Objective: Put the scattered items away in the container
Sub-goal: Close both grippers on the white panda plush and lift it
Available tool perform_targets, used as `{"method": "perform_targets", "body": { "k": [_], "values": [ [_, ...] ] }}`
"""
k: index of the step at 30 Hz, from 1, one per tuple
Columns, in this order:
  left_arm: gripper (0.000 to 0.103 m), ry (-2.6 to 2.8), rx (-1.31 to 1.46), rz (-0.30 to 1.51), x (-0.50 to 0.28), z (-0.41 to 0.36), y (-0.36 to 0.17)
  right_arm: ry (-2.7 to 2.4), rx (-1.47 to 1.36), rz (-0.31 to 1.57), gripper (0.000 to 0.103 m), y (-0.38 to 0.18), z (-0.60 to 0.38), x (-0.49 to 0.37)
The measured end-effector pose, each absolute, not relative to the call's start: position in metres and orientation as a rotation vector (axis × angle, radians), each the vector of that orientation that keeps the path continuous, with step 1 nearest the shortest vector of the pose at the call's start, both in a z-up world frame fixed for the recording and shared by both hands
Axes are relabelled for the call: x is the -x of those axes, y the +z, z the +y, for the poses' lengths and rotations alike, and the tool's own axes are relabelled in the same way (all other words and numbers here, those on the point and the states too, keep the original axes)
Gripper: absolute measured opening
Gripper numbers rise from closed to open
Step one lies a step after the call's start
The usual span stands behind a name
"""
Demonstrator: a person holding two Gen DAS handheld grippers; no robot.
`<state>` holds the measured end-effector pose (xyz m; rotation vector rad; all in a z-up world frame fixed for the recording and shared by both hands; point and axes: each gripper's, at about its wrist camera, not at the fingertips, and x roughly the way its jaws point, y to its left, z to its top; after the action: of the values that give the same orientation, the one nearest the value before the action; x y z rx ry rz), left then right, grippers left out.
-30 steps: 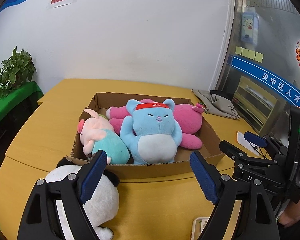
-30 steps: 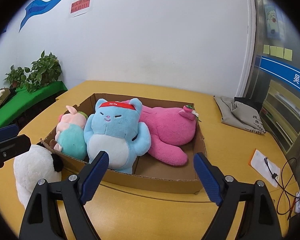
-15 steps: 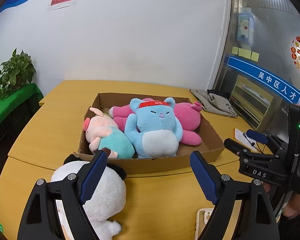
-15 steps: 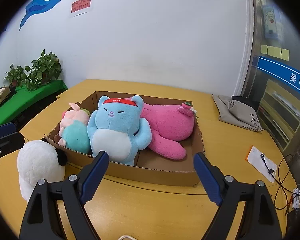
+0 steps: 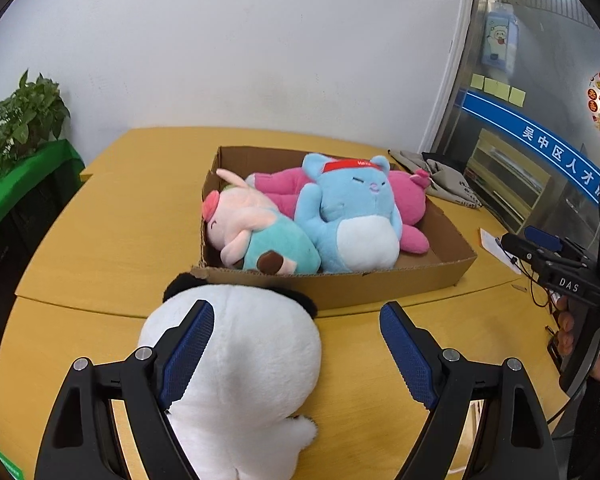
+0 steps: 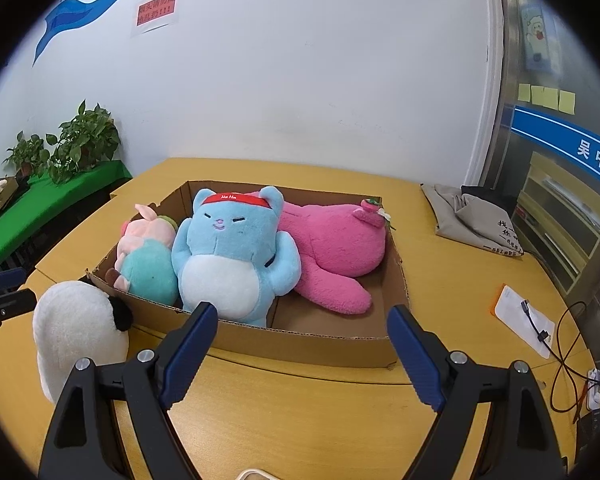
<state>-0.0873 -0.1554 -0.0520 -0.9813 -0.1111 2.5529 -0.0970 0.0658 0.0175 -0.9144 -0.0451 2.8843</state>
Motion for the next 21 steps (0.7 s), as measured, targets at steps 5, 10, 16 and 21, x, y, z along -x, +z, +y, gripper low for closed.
{"method": "perform_targets", "body": {
  "k": [5,10,16,21],
  "values": [
    [0.088,2.496,1.045,-0.108,0.097,-0.171,-0.071,2.901,0.964,-0.011,0.087,0.008,0.066,0.097],
    [0.088,2.455,1.110,-0.191,0.106,-0.203,-0.091,3.029,1.159,0.161,0.087,-0.017,0.051,0.096],
    [0.088,2.442,1.145,-0.290,0.113,-0.248,-0.110,3.097,1.440,0.209,0.087,-0.061,-0.009,0.105],
    [0.088,2.329,1.147,-0.405,0.130,-0.273,-0.127,3.181,1.470,0.446,0.087,-0.077,-0.041,0.118]
  ]
}}
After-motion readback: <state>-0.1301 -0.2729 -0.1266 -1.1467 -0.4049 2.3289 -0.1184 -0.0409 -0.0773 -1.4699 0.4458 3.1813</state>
